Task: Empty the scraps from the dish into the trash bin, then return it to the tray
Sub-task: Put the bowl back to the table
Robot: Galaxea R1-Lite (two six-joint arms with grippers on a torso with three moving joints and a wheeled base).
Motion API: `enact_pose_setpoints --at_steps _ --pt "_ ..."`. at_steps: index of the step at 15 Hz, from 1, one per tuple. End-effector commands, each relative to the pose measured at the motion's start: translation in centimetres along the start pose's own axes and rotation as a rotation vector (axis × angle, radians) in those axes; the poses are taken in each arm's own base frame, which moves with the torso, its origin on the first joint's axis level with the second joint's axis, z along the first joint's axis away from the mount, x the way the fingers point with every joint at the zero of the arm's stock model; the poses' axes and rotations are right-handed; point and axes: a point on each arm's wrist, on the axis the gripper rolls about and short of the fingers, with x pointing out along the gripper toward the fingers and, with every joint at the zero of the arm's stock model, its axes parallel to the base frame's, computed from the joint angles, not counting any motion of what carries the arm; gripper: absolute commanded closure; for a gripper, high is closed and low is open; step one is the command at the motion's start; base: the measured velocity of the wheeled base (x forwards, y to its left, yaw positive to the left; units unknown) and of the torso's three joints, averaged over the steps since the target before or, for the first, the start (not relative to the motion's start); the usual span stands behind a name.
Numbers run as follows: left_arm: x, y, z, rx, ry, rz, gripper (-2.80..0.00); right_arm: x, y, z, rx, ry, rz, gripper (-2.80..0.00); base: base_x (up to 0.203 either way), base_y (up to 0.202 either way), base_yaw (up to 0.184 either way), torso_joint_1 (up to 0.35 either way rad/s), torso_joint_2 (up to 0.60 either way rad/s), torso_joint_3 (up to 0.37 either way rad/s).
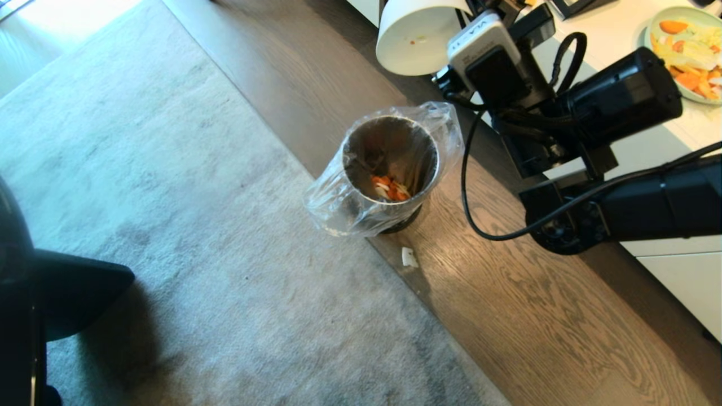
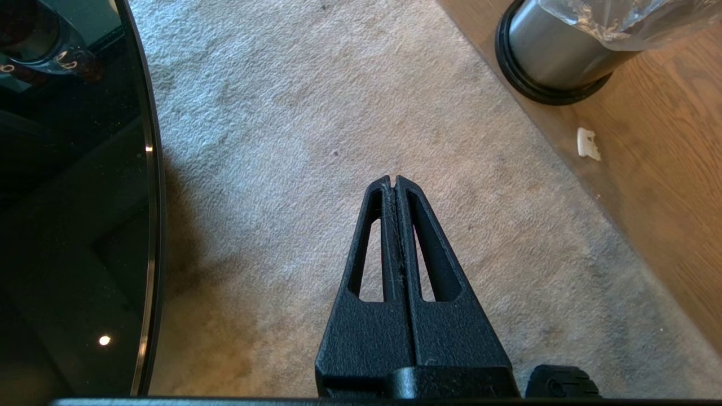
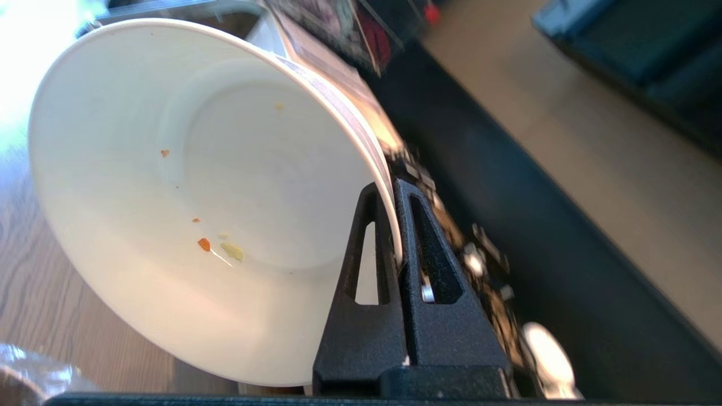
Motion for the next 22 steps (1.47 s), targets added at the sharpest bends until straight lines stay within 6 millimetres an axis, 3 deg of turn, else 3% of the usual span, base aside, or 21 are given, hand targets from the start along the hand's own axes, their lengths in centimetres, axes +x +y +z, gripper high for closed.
enact_pose_setpoints --at_steps 1,9,13,17,22 --pt "0.0 0.0 0.0 -0.001 -0.001 0.001 0.00 -0.9 -2.9 1.1 0.012 0.078 -0.072 0.00 0.000 0.000 0.000 0.000 0.00 0.000" --pt "0.0 0.0 0.0 -0.001 -0.001 0.001 0.00 -5.4 -5.9 1.3 0.086 0.308 -0.063 0.00 0.000 0.000 0.000 0.000 0.00 0.000" --pt "0.0 0.0 0.0 -0.001 -0.001 0.001 0.00 -10.0 -7.3 0.4 0.117 0.458 0.002 0.00 0.000 0.000 0.000 0.000 0.00 0.000" --pt "0.0 0.0 0.0 -0.001 -0.001 0.001 0.00 -14.3 -11.0 -2.6 0.080 0.648 -0.054 0.00 0.000 0.000 0.000 0.000 0.00 0.000" --pt "0.0 0.0 0.0 -0.001 -0.001 0.001 0.00 -18.7 -13.6 -1.4 0.162 0.774 -0.059 0.00 0.000 0.000 0.000 0.000 0.00 0.000"
